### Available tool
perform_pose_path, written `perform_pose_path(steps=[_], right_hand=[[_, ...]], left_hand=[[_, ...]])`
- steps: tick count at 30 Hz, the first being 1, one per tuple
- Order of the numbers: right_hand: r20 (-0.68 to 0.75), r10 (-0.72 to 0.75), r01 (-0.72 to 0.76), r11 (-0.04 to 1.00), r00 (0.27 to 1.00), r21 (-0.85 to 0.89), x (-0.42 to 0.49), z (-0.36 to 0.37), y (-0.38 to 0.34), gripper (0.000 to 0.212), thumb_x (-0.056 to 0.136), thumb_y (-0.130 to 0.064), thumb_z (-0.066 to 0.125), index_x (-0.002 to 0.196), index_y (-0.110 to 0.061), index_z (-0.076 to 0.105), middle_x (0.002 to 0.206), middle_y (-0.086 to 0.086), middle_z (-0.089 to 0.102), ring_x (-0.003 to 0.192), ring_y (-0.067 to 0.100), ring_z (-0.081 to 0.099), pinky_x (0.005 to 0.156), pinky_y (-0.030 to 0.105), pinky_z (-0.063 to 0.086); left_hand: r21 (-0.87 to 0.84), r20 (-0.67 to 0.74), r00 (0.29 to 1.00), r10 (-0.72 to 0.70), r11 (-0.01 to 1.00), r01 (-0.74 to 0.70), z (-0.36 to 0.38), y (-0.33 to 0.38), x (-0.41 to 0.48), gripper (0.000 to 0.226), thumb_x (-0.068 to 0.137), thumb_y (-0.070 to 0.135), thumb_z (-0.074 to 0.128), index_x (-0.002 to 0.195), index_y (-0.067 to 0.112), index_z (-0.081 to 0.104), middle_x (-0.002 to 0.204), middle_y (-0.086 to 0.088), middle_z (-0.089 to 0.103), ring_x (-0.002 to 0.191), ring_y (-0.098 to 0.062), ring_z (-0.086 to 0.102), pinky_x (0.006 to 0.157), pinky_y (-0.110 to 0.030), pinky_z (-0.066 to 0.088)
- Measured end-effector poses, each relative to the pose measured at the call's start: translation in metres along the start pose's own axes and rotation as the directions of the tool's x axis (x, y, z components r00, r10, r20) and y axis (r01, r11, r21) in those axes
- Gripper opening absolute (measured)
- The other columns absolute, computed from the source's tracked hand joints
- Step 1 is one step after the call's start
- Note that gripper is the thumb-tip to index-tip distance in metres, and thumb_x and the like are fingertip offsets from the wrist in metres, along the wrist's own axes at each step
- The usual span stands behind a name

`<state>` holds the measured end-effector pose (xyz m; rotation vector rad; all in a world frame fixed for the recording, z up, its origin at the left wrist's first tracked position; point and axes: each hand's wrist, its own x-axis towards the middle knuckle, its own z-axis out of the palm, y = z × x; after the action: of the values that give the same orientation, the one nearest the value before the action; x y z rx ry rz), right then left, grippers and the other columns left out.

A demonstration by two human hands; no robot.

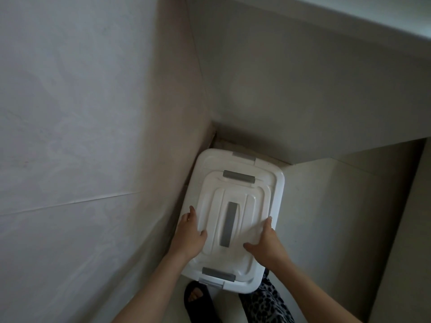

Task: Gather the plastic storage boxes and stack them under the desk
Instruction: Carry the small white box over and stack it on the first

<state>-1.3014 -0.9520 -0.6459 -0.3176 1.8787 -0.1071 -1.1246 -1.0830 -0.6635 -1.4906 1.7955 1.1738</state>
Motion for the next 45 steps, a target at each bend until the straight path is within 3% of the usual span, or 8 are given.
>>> perform_pose_path(steps=[4, 8, 11, 14, 18, 25, 33, 45], right_hand=[[0.016, -0.023, 0.024, 0.996, 1.000, -0.086, -0.005, -0.015, -0.004, 0.109, 0.084, -0.028, 0.073, 0.155, -0.009, -0.008, 0.165, 0.010, 0.007, 0.148, 0.031, 0.025, 0.113, 0.041, 0.036], [0.003, -0.056, 0.056, 0.994, 0.998, -0.096, -0.016, -0.042, -0.016, 0.097, 0.085, -0.025, 0.072, 0.156, -0.012, 0.007, 0.163, 0.008, 0.017, 0.143, 0.028, 0.036, 0.104, 0.032, 0.041], [-0.012, -0.089, 0.089, 0.996, 0.996, -0.030, -0.032, -0.065, -0.028, 0.085, 0.085, -0.022, 0.072, 0.155, -0.016, 0.023, 0.155, 0.008, 0.036, 0.101, 0.015, 0.066, 0.074, 0.015, 0.047], [-0.048, -0.118, 0.120, 0.992, 0.992, 0.027, -0.053, -0.087, -0.041, 0.079, 0.084, -0.022, 0.074, 0.151, -0.019, 0.033, 0.147, 0.007, 0.047, 0.067, 0.004, 0.058, 0.047, 0.007, 0.037], [-0.122, -0.208, 0.217, 0.974, 0.971, 0.071, -0.106, -0.118, -0.056, 0.079, 0.082, -0.024, 0.076, 0.149, -0.020, 0.036, 0.146, 0.004, 0.050, 0.112, 0.023, 0.064, 0.068, 0.016, 0.047], [-0.270, -0.331, 0.384, 0.906, 0.904, 0.178, -0.215, -0.164, -0.057, 0.080, 0.082, -0.027, 0.076, 0.149, -0.021, 0.034, 0.150, 0.004, 0.045, 0.133, 0.017, 0.047, 0.101, 0.029, 0.044], [-0.560, -0.369, 0.595, 0.747, 0.742, 0.296, -0.343, -0.177, -0.034, 0.076, 0.081, -0.021, 0.078, 0.145, -0.030, 0.039, 0.138, -0.012, 0.050, 0.121, -0.002, 0.046, 0.100, 0.019, 0.040], [-0.826, -0.179, 0.755, 0.541, 0.534, 0.371, -0.512, -0.090, 0.021, 0.081, 0.074, -0.014, 0.083, 0.136, -0.042, 0.038, 0.127, -0.023, 0.051, 0.119, -0.010, 0.049, 0.092, 0.005, 0.045]], left_hand=[[-0.005, 0.009, 1.000, -0.009, 1.000, 0.009, -0.010, 0.012, -0.004, 0.090, 0.095, 0.034, 0.055, 0.155, 0.013, -0.008, 0.165, -0.008, 0.001, 0.152, -0.024, 0.009, 0.120, -0.034, 0.016], [-0.046, -0.033, 0.998, 0.060, 0.997, -0.062, -0.035, 0.035, -0.014, 0.081, 0.094, 0.031, 0.059, 0.156, 0.010, 0.012, 0.162, -0.010, 0.019, 0.149, -0.022, 0.021, 0.120, -0.032, 0.020], [-0.122, -0.051, 0.994, 0.099, 0.987, -0.105, -0.056, 0.054, -0.030, 0.067, 0.093, 0.032, 0.061, 0.152, 0.016, 0.031, 0.153, -0.005, 0.039, 0.139, -0.019, 0.039, 0.113, -0.028, 0.031], [-0.147, -0.058, 0.989, 0.139, 0.978, -0.147, -0.079, 0.076, -0.049, 0.064, 0.091, 0.034, 0.063, 0.148, 0.018, 0.039, 0.146, -0.002, 0.048, 0.131, -0.017, 0.047, 0.106, -0.024, 0.036], [-0.170, -0.099, 0.974, 0.204, 0.961, -0.219, -0.110, 0.112, -0.092, 0.066, 0.088, 0.036, 0.066, 0.147, 0.020, 0.040, 0.145, -0.001, 0.050, 0.129, -0.014, 0.049, 0.097, -0.019, 0.034], [-0.158, -0.173, 0.922, 0.345, 0.915, -0.372, -0.144, 0.163, -0.193, 0.067, 0.089, 0.036, 0.065, 0.149, 0.027, 0.035, 0.150, 0.004, 0.043, 0.134, -0.010, 0.043, 0.109, -0.031, 0.037], [-0.039, -0.217, 0.769, 0.601, 0.782, -0.622, -0.169, 0.193, -0.311, 0.064, 0.087, 0.045, 0.065, 0.144, 0.043, 0.036, 0.147, 0.017, 0.040, 0.132, -0.003, 0.041, 0.111, -0.033, 0.039], [0.104, -0.186, 0.400, 0.898, 0.422, -0.900, -0.179, 0.175, -0.459, 0.061, 0.083, 0.030, 0.075, 0.138, 0.031, 0.049, 0.134, 0.014, 0.052, 0.125, 0.001, 0.048, 0.104, -0.010, 0.035]])
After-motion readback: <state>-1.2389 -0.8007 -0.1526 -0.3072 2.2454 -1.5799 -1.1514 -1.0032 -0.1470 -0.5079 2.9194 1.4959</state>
